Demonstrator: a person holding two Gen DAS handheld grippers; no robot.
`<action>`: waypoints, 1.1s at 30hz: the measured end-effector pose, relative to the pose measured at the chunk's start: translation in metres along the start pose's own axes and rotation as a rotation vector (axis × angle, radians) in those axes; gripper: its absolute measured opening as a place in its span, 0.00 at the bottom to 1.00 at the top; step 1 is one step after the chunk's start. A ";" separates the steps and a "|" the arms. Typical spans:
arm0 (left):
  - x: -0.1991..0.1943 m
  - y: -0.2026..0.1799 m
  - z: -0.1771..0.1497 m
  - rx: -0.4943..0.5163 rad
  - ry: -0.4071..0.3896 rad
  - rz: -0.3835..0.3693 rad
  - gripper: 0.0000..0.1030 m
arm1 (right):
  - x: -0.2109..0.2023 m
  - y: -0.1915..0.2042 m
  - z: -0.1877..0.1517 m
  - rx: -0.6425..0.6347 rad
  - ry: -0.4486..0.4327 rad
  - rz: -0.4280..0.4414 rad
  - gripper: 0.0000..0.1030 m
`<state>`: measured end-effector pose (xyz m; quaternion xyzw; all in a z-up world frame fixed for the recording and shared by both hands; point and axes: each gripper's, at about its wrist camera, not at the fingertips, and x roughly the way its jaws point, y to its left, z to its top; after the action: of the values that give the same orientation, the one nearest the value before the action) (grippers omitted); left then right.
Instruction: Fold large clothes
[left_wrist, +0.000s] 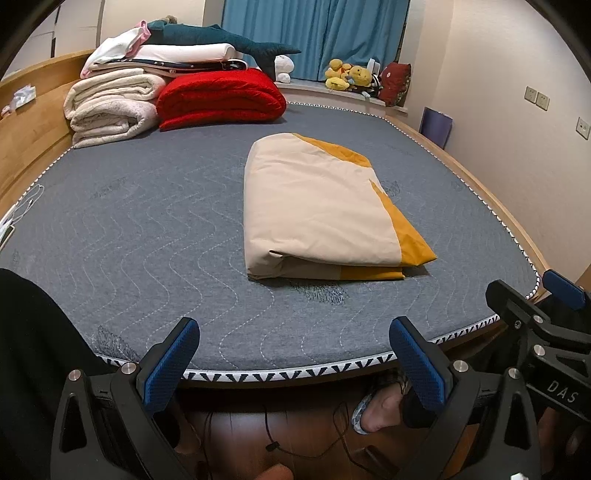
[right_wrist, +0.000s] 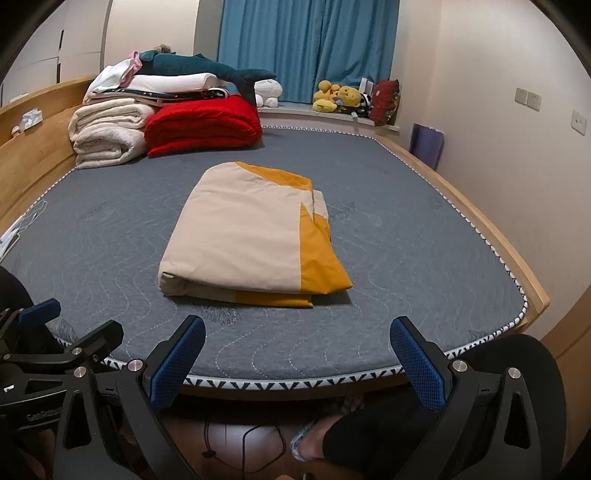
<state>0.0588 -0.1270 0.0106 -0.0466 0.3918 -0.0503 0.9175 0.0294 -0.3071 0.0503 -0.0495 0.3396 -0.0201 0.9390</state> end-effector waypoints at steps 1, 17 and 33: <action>0.000 0.000 0.000 0.001 -0.001 0.001 0.99 | 0.000 0.000 0.000 0.000 0.000 0.000 0.97; 0.000 0.001 0.000 0.001 -0.004 0.001 0.99 | 0.000 0.000 0.000 0.000 0.000 0.000 0.97; -0.002 0.000 0.002 -0.001 -0.011 -0.001 0.99 | 0.001 0.000 0.000 -0.001 -0.001 -0.001 0.97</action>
<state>0.0587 -0.1268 0.0130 -0.0475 0.3868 -0.0505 0.9195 0.0297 -0.3068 0.0497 -0.0502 0.3393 -0.0205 0.9391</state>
